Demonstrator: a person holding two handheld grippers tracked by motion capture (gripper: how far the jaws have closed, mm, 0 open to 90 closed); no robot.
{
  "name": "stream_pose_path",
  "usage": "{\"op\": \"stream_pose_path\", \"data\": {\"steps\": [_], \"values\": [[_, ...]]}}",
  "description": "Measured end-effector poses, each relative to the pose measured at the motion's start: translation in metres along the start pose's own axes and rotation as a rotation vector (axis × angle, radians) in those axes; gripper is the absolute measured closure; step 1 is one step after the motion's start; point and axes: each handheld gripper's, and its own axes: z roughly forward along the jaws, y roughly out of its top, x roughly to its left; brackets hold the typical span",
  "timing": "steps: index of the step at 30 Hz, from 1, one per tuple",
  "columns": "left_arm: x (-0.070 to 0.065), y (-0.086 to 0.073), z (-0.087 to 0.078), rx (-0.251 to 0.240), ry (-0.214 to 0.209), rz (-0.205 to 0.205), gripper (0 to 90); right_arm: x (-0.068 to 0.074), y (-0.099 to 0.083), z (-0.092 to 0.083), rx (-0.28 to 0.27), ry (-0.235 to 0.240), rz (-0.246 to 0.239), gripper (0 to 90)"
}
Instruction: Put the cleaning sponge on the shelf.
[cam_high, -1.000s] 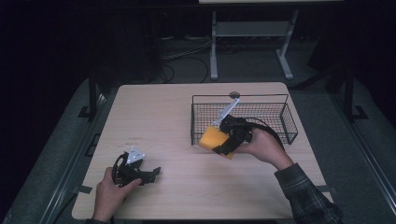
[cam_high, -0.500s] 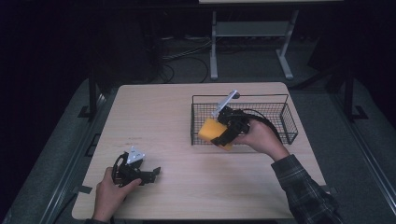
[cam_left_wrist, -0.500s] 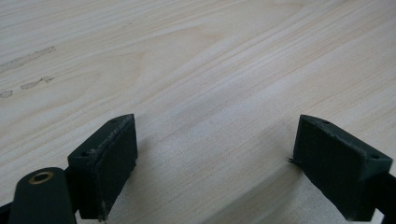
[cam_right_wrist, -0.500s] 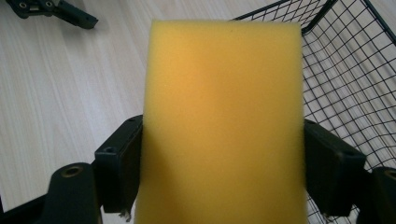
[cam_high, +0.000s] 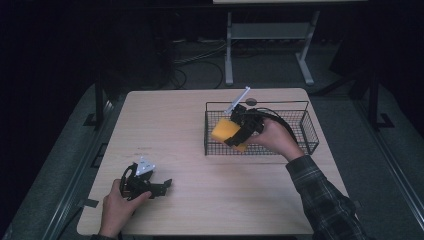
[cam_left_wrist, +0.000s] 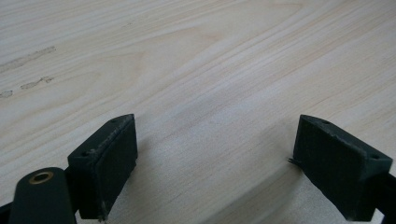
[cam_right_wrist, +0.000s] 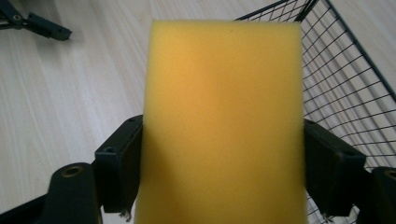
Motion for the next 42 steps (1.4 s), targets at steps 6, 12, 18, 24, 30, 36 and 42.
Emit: {"op": "stream_pose_path", "data": {"steps": [6,12,18,24,30,36,42], "values": [[0.0,0.0,0.0,0.0,0.0,0.0,12.8,-0.007,0.007,0.002,0.001,-0.004,0.008,23.9],[0.0,0.0,0.0,-0.001,0.0,0.0,12.8,-0.012,0.011,0.006,0.007,-0.005,0.001,23.9],[0.0,0.0,0.0,0.0,0.0,0.0,12.9,-0.02,0.016,0.013,0.012,-0.011,0.01,23.9],[0.0,0.0,0.0,0.001,-0.001,-0.001,12.9,-0.029,0.02,0.021,0.017,-0.021,0.021,23.9],[0.0,0.0,0.0,0.001,0.0,-0.001,12.9,-0.038,0.021,0.031,0.016,-0.03,0.033,23.9],[0.0,0.0,0.0,0.002,0.001,0.0,12.8,-0.046,0.02,0.04,0.024,-0.033,0.055,23.9],[0.0,0.0,0.0,0.002,0.001,0.001,12.8,-0.051,0.019,0.046,0.026,-0.036,0.059,23.8]]}}
